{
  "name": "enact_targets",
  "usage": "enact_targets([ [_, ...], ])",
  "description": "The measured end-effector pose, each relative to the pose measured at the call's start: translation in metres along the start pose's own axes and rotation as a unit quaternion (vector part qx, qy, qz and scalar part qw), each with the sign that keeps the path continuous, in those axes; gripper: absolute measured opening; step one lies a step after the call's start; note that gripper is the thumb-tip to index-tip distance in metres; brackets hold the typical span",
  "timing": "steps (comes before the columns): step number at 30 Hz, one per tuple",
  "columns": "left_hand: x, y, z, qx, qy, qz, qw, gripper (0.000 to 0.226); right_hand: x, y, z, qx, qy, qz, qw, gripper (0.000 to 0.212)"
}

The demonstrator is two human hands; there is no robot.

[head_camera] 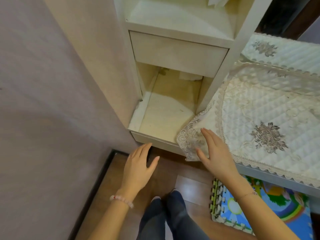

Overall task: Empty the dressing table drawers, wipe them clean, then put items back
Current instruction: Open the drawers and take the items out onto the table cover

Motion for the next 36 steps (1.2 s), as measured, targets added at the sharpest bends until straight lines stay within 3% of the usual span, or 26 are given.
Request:
enact_targets([
  [3,0.024,0.009,-0.016,-0.108,-0.191,0.037,0.975,0.029,0.014,0.009,0.005,-0.006,-0.019,-0.01,1.0,0.069],
  [5,0.046,0.017,-0.029,-0.212,-0.341,0.055,0.914,0.014,0.023,0.014,0.007,-0.009,-0.022,-0.018,1.0,0.065],
  [7,0.068,0.026,-0.044,-0.32,-0.5,0.056,0.802,0.018,0.03,0.018,0.008,-0.012,-0.017,-0.024,0.999,0.06],
  [10,0.095,0.039,-0.063,-0.439,-0.668,0.043,0.6,0.047,0.037,0.025,0.008,-0.016,-0.014,-0.032,0.999,0.059],
  [11,0.101,0.043,-0.066,-0.455,-0.697,0.043,0.553,0.052,0.04,0.026,0.009,-0.016,-0.015,-0.037,0.999,0.059],
  [13,0.111,0.05,-0.071,-0.466,-0.731,0.05,0.496,0.057,0.044,0.029,0.012,-0.016,-0.019,-0.043,0.999,0.059],
  [16,0.123,0.061,-0.072,-0.469,-0.75,0.06,0.462,0.06,0.049,0.03,0.015,-0.016,-0.018,-0.051,0.998,0.06],
  [26,0.144,0.071,-0.076,-0.451,-0.792,0.071,0.406,0.064,0.054,0.027,0.023,-0.038,-0.011,-0.069,0.997,0.059],
  [36,0.142,0.039,-0.085,-0.441,-0.795,0.091,0.405,0.061,0.057,0.024,0.027,-0.062,0.001,-0.055,0.997,0.053],
])
Point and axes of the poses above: each hand's wrist, its own y-axis towards the middle knuckle, its own x-axis out of the palm, z = x × y, the point moved 2 cm from there along y, towards the middle knuckle, and after that the axes turned 9 degrees about -y, right-handed, at the moved point
